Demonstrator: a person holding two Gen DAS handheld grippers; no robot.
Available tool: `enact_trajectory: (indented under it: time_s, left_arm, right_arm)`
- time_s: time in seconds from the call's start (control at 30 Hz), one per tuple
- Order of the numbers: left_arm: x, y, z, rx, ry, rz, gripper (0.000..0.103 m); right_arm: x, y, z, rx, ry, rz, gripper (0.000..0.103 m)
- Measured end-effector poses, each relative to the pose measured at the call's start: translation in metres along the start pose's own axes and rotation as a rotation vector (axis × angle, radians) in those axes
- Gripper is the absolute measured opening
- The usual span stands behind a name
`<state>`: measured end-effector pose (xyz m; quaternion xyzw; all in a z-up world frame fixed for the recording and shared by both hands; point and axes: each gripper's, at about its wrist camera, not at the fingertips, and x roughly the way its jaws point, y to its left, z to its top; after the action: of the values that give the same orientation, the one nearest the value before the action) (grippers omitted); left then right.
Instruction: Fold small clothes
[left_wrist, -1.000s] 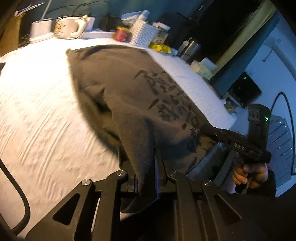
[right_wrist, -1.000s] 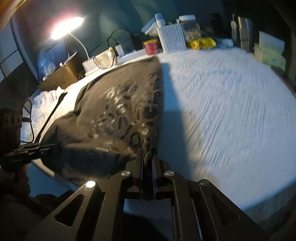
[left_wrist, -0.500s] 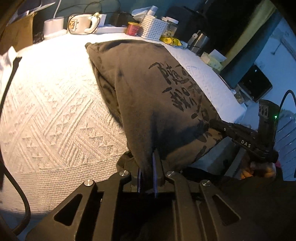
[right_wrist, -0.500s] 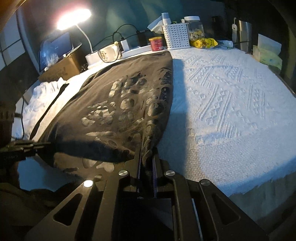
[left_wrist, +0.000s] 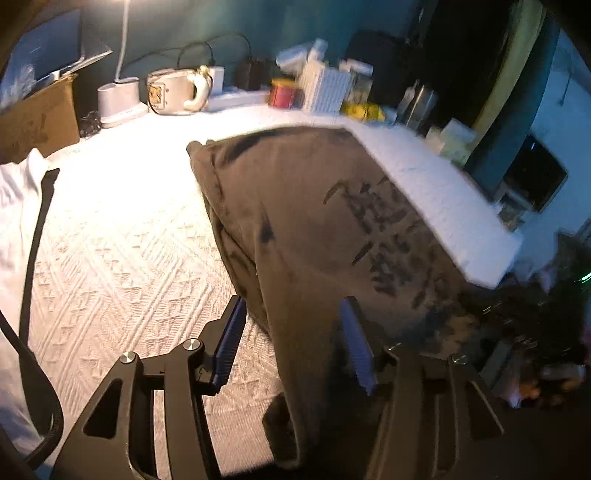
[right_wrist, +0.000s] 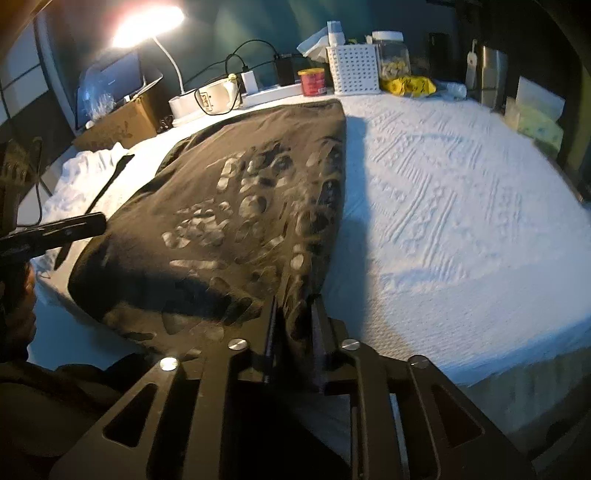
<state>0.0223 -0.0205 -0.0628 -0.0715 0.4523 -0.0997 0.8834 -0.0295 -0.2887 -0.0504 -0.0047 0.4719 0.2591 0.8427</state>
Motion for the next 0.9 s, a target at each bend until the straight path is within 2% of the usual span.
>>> enact_trajectory:
  time_s: [0.07, 0.13, 0.3, 0.4, 0.47, 0.53, 0.6, 0.67, 0.7, 0.8, 0.9]
  left_arm:
    - [0.012, 0.003, -0.007, 0.008, 0.051, 0.006, 0.053]
    - [0.012, 0.006, -0.014, -0.005, 0.041, 0.000, 0.054]
    - [0.003, 0.005, -0.029, 0.008, 0.023, 0.023, 0.054]
    - [0.002, 0.004, -0.029, 0.013, 0.027, 0.027, 0.055]
    - [0.002, 0.003, -0.028, 0.017, 0.031, 0.031, 0.055]
    - [0.003, 0.004, -0.027, 0.019, 0.032, 0.027, 0.055]
    - [0.003, 0.005, -0.027, 0.024, 0.034, 0.022, 0.056]
    - [0.002, 0.008, -0.026, 0.020, 0.039, 0.032, 0.065]
    - [0.001, 0.009, -0.025, 0.014, 0.042, 0.033, 0.066]
    - [-0.005, 0.014, -0.021, 0.004, 0.033, 0.018, 0.067]
    - [-0.009, 0.013, -0.015, 0.025, 0.007, 0.040, 0.067]
  right_arm:
    - [-0.003, 0.000, 0.002, -0.005, -0.011, -0.009, 0.033]
    - [-0.004, -0.002, 0.005, -0.005, -0.021, -0.019, 0.043]
    - [-0.001, -0.002, 0.011, -0.013, -0.020, -0.015, 0.045]
    - [0.004, 0.006, 0.014, -0.040, -0.014, 0.017, 0.048]
    - [0.009, 0.013, 0.015, -0.062, -0.004, 0.038, 0.069]
    - [0.015, 0.018, 0.016, -0.078, 0.009, 0.046, 0.077]
    - [0.025, 0.022, 0.014, -0.100, 0.038, 0.024, 0.077]
    - [0.032, 0.026, 0.010, -0.142, 0.042, -0.026, 0.079]
    - [0.031, 0.028, 0.008, -0.158, 0.035, -0.032, 0.079]
    - [0.031, 0.024, 0.011, -0.143, 0.054, -0.015, 0.079]
    - [0.032, 0.020, 0.016, -0.130, 0.075, -0.004, 0.079]
